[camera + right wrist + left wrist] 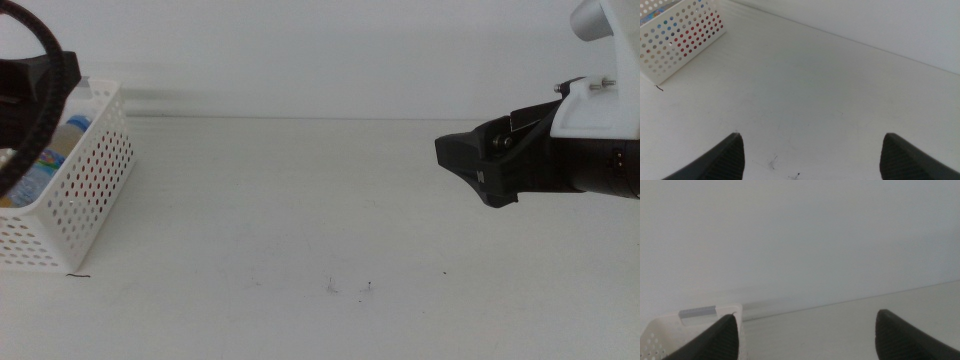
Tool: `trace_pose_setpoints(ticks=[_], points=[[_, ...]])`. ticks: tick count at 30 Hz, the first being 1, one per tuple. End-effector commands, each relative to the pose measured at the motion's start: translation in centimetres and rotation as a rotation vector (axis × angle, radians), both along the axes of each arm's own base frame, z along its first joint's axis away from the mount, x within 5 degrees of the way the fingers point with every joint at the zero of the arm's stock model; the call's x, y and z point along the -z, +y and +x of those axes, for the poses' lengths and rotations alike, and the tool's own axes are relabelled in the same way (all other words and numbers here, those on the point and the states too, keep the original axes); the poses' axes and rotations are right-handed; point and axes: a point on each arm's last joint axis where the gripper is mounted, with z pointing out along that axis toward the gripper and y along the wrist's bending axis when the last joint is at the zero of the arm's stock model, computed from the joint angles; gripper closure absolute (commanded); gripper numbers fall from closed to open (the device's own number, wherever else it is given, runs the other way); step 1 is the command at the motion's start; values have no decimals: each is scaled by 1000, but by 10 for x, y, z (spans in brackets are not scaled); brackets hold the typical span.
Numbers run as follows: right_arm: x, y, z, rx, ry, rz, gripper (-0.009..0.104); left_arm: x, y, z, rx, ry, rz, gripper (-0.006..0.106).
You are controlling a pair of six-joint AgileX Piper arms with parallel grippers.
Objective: Use arms to grab the bottles and put them into the dustbin to the left of the table.
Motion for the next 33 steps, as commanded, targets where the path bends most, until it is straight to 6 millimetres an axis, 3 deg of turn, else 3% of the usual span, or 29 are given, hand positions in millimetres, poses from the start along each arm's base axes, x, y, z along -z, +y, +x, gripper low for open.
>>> trace_pose_setpoints(ticks=[1,13,17,20,23,27,33], points=[[-2,0,-1,-7,-12,3,7,0,1,-1,-19,2,-18,7],[-2,0,-1,-7,-12,3,7,-1,1,-1,-20,-7,-33,7],[4,-3,-2,24,64,82,7,0,1,-1,-19,-3,-29,7],[12,-18,-1,104,113,213,7,4,3,-12,-21,-19,-33,7],[22,-46,-4,199,14,265,7,21,9,-31,-43,-33,-35,7],[52,-82,-22,316,-100,318,7,61,18,-58,-97,-28,-36,7],[106,-116,-74,443,-168,319,7,112,24,-87,-143,-47,-37,7]])
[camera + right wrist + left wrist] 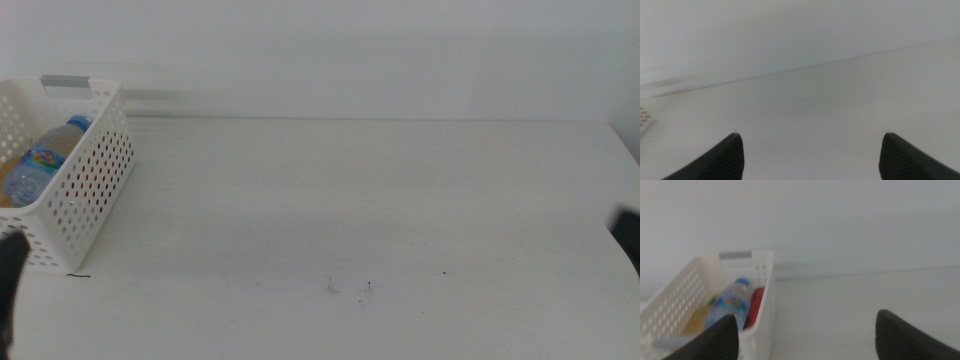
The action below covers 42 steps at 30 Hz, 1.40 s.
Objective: Use arms to grab the bottles and put them into the dustbin to the left of the table.
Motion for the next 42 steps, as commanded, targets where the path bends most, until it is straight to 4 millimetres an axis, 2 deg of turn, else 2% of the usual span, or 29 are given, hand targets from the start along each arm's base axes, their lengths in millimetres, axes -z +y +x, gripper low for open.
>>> trace_pose_setpoints(ticks=[1,6,11,16,24,26,28,30,35,42], points=[[21,-11,-19,51,-22,-32,7,17,1,-6,-10,-8,-10,7],[61,-25,-45,174,-57,-37,7,53,1,-13,-12,8,-8,7],[78,-27,-58,198,-131,-48,7,79,2,-15,-18,-5,-9,7],[73,-28,-64,200,-211,-57,7,79,2,-15,-19,-7,-10,7],[73,-28,-64,200,-211,-57,7,79,2,-15,-20,-14,-5,7],[73,-28,-64,194,-223,-118,7,79,2,-15,-20,-14,-5,7],[72,-27,-63,153,-260,-298,7,79,2,-15,-20,-14,-5,7],[67,-26,-63,137,-325,-398,5,79,2,-15,-20,-14,-5,7],[69,-26,-63,123,-304,-408,2,79,2,-15,-20,-14,-8,7],[68,-26,-63,142,-298,-301,2,79,2,-15,-20,-14,-8,7]])
